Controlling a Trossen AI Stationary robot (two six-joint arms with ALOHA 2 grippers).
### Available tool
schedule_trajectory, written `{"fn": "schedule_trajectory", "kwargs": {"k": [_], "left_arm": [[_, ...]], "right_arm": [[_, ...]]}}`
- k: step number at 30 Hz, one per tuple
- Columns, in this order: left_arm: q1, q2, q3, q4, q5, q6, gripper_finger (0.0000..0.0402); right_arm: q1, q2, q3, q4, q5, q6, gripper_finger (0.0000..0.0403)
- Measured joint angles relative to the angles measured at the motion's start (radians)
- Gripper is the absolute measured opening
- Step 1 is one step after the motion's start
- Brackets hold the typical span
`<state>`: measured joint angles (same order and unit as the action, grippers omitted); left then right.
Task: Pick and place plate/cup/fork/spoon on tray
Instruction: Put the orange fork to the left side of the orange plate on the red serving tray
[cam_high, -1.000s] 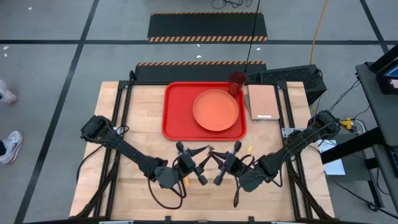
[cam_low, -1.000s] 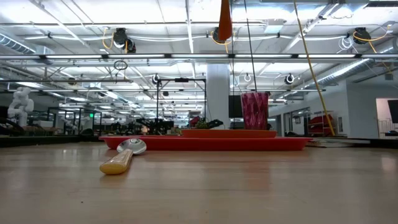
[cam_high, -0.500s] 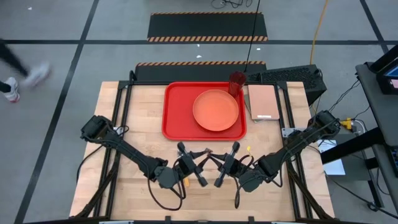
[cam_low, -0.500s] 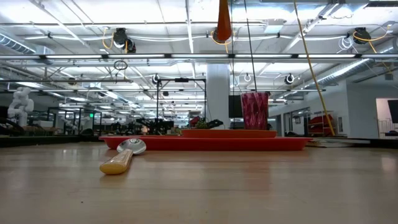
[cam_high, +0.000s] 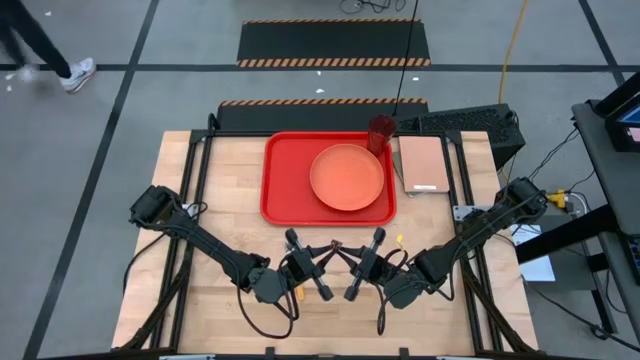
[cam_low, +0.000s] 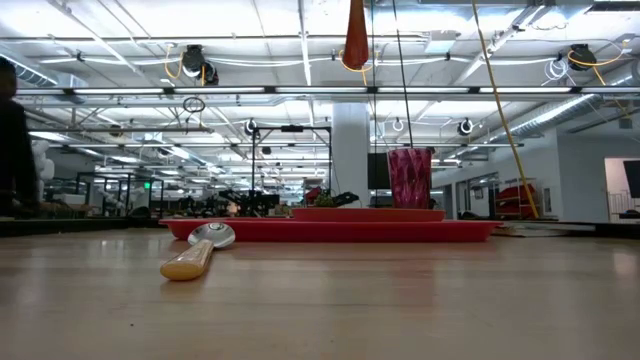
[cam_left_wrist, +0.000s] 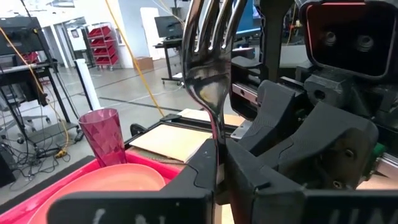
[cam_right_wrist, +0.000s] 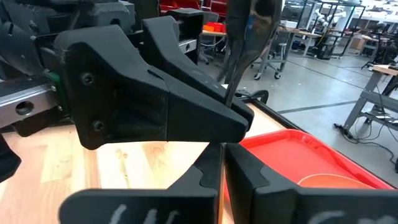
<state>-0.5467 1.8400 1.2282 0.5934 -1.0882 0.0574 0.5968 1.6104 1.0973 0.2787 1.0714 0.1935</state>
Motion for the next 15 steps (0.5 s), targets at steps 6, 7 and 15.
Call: {"fn": "schedule_trajectory", "kwargs": {"k": [6,7,15], "left_arm": [[0.002,0.000,0.000,-0.032,0.000,-0.008,0.0007],[0.004,-0.001,0.000,-0.043,-0.001,-0.007,0.0006],[0.059,-0.142,0.000,-0.378,0.064,-0.141,0.0005]], "right_arm": [[0.000,0.000,0.000,-0.004,0.000,-0.023,0.0022],[0.000,0.000,0.000,-0.006,0.001,-0.033,0.0028],[0.043,-0.052,0.000,-0.186,0.071,-0.003,0.0078]]}}
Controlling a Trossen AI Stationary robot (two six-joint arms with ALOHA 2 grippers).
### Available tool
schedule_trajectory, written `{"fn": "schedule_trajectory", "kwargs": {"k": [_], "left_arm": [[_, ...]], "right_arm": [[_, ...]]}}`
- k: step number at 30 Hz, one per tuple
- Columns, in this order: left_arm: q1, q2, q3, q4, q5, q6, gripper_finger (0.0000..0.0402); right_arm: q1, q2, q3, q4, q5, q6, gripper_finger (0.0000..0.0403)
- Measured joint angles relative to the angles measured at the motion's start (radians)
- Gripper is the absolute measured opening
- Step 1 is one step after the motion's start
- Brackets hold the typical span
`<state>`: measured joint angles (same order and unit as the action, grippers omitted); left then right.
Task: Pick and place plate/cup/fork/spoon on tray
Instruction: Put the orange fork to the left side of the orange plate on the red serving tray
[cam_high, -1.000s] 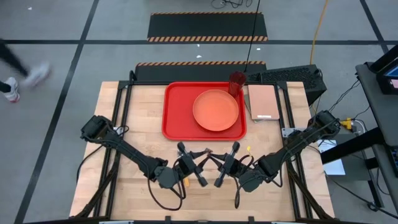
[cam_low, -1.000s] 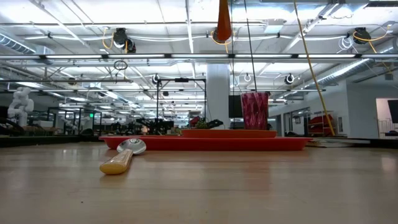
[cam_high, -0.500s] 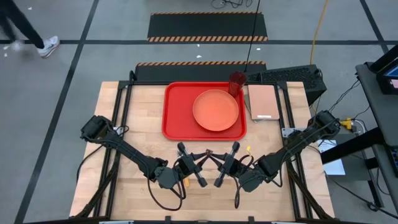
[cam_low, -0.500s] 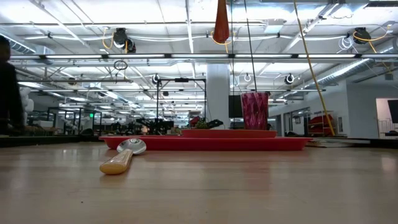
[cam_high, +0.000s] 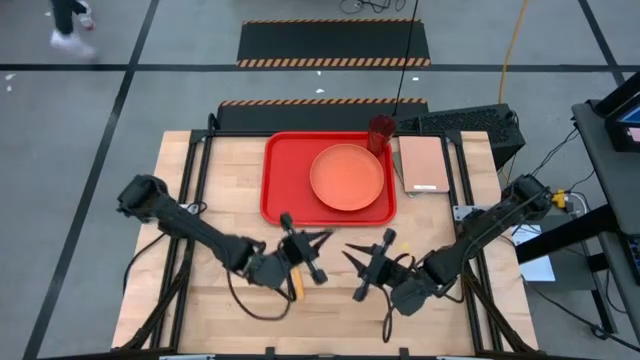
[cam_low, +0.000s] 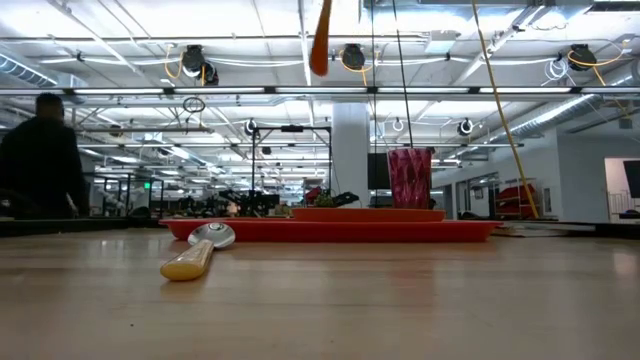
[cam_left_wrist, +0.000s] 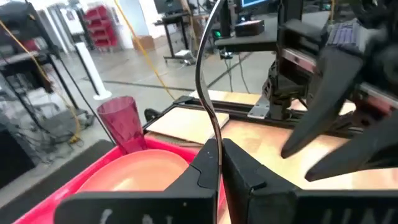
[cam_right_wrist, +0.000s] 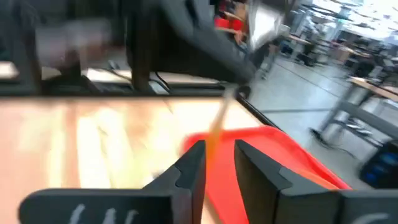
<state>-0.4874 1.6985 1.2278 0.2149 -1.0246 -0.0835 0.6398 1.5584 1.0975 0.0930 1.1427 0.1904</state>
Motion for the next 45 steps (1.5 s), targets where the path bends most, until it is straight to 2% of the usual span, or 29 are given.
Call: {"fn": "schedule_trajectory", "kwargs": {"k": [7,10,13,16,19,22,25,27,31,35,45], "left_arm": [[0.158,-0.128,0.000,-0.466,0.235,-0.224,0.0006],[0.259,-0.132,0.000,-0.562,0.321,-0.292,0.0009],[0.369,-0.128,-0.001,-0.595,0.485,-0.315,0.0005],[0.471,-0.116,-0.028,-0.550,0.591,-0.330,0.0007],[0.557,-0.114,-0.096,-0.495,0.628,-0.365,0.0011],[0.633,-0.122,-0.200,-0.363,0.721,-0.399,0.0006],[0.688,-0.122,-0.308,-0.165,0.807,-0.478,0.0006],[0.707,-0.117,-0.365,-0.082,0.812,-0.538,0.0011],[0.737,-0.114,-0.443,-0.034,0.792,-0.588,0.0006],[0.775,-0.114,-0.477,0.027,0.800,-0.603,0.0010],[0.823,-0.114,-0.532,0.061,0.827,-0.650,0.0009]], "right_arm": [[0.052,-0.037,0.000,-0.221,-0.007,0.143,0.0091],[0.077,-0.033,-0.001,-0.289,-0.045,0.190,0.0088],[0.095,-0.035,-0.001,-0.337,-0.074,0.234,0.0087],[0.112,-0.035,-0.001,-0.386,-0.074,0.257,0.0087],[0.122,-0.035,-0.001,-0.436,-0.073,0.269,0.0086],[0.121,-0.035,-0.001,-0.489,-0.071,0.254,0.0086],[0.108,-0.035,-0.001,-0.499,-0.035,0.178,0.0086],[0.092,-0.035,-0.001,-0.496,0.003,0.122,0.0086],[0.054,-0.035,-0.001,-0.483,0.011,0.033,0.0086],[0.025,-0.035,-0.001,-0.486,0.006,-0.012,0.0086],[-0.011,-0.035,-0.001,-0.486,-0.051,-0.047,0.0086]]}}
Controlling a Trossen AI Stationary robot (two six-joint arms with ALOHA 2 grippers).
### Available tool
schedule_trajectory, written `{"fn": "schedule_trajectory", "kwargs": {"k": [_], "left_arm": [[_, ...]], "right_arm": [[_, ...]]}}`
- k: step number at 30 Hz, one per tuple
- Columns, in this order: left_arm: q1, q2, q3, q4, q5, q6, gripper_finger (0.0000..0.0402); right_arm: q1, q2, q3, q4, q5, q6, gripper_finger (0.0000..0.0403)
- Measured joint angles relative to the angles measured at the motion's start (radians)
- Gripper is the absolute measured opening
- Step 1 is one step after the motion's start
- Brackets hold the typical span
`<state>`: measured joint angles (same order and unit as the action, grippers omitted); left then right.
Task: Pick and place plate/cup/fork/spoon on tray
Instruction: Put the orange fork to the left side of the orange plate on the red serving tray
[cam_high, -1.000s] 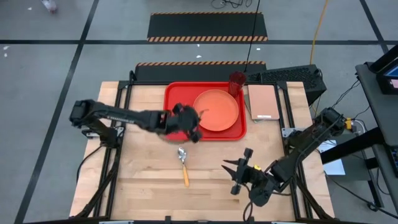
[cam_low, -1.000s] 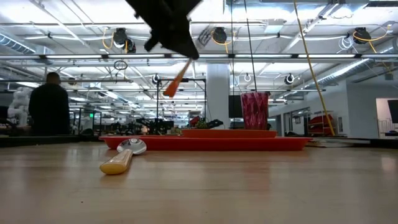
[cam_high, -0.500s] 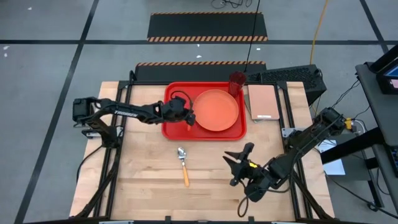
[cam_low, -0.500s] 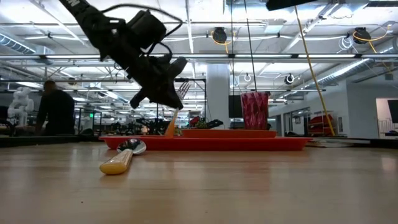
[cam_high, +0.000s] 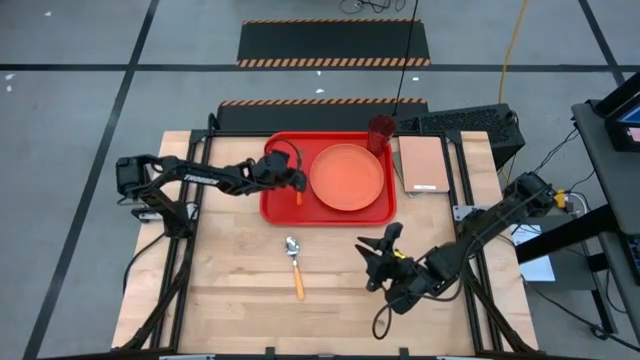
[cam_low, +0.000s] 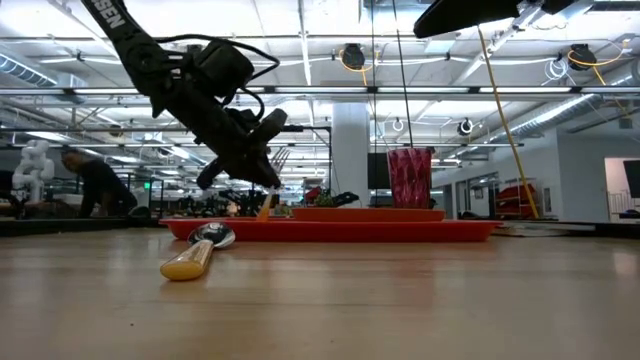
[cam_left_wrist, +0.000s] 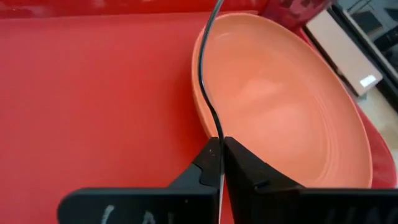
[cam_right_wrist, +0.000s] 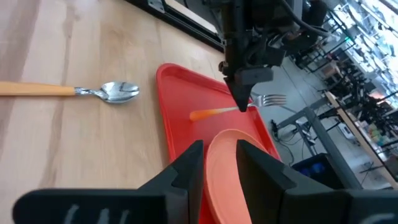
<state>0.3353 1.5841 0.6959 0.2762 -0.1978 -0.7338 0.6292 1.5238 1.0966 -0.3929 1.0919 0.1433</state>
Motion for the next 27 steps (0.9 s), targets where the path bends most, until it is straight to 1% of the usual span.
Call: {"fn": "schedule_trajectory", "kwargs": {"k": [3,7,10,12,18,20,22,25,27], "left_arm": [[0.020,0.000,-0.001,0.006,0.035,-0.001,0.0014],[0.074,0.000,-0.001,0.027,0.061,0.006,0.0007],[0.130,0.000,-0.001,0.037,0.158,0.006,0.0007],[0.147,0.000,-0.001,0.037,0.202,-0.002,0.0016],[0.122,0.042,-0.003,0.042,0.242,-0.010,0.0027],[0.123,0.072,0.000,0.093,0.251,-0.020,0.0028],[0.131,0.103,0.000,0.100,0.264,-0.036,0.0029],[0.131,0.163,-0.001,0.151,0.308,-0.057,0.0029],[0.130,0.177,-0.002,0.158,0.323,-0.060,0.0030]], "right_arm": [[-0.003,0.000,0.000,0.001,0.000,0.007,0.0086],[-0.001,0.000,0.000,0.003,-0.003,0.012,0.0086],[-0.001,0.000,0.000,0.007,-0.007,0.013,0.0086],[-0.002,0.000,0.000,0.007,-0.024,0.011,0.0086],[-0.001,0.000,0.000,0.007,-0.025,0.002,0.0086],[-0.001,0.000,0.000,0.006,-0.024,0.002,0.0086],[-0.001,0.000,0.000,0.004,-0.024,-0.001,0.0086],[-0.001,0.000,0.000,0.008,-0.023,-0.006,0.0086],[-0.001,0.000,0.000,0.008,-0.023,-0.009,0.0086]]}}
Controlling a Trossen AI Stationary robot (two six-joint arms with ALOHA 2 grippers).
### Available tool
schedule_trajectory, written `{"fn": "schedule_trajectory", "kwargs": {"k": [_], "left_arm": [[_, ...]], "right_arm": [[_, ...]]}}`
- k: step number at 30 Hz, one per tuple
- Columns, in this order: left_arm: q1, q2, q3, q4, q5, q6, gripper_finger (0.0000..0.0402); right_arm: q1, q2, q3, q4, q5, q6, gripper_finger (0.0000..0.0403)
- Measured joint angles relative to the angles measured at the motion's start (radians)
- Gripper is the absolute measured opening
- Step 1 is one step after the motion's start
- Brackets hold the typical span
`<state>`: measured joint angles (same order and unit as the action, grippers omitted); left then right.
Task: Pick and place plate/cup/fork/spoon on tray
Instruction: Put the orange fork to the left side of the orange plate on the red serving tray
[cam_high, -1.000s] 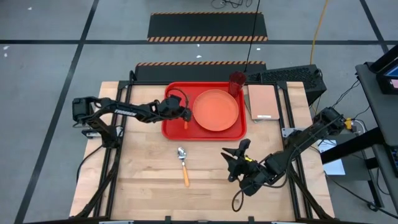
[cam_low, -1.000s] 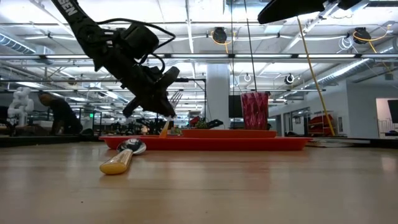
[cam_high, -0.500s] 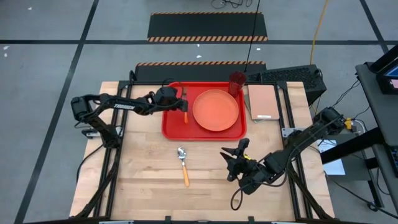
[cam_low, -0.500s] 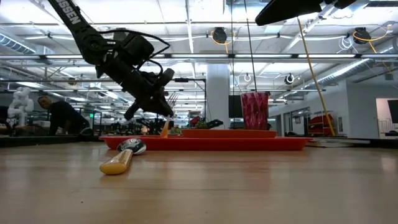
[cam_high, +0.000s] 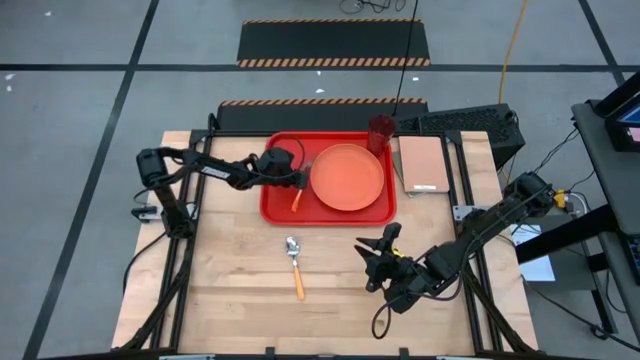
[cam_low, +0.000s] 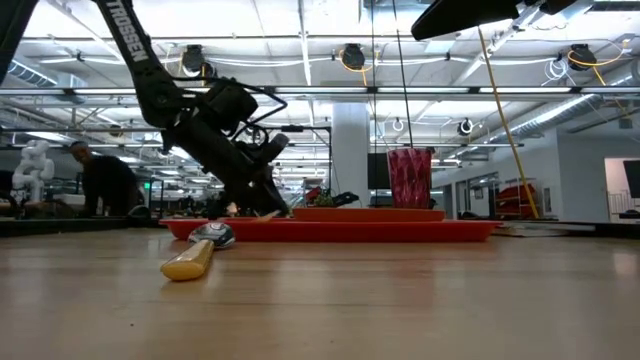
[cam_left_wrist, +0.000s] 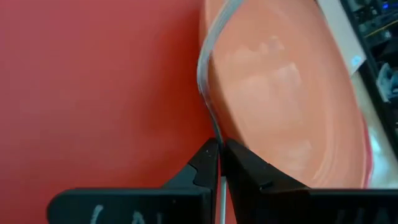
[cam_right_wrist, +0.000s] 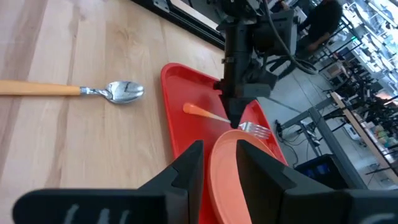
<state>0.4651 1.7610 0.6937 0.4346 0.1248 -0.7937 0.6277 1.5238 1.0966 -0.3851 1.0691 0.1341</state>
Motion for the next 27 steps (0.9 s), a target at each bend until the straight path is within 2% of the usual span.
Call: {"fn": "schedule_trajectory", "kwargs": {"k": [8,14,27], "left_arm": [[0.004,0.005,0.001,0.014,-0.063,0.005,0.0030],[0.005,0.005,0.001,0.005,-0.155,-0.022,0.0030],[-0.001,0.004,0.002,-0.031,-0.249,-0.039,0.0032]], "right_arm": [[0.000,0.000,0.000,-0.003,0.000,0.010,0.0086],[0.002,0.000,0.000,-0.006,-0.001,0.023,0.0086],[0.002,0.000,0.000,-0.009,-0.020,0.029,0.0086]]}}
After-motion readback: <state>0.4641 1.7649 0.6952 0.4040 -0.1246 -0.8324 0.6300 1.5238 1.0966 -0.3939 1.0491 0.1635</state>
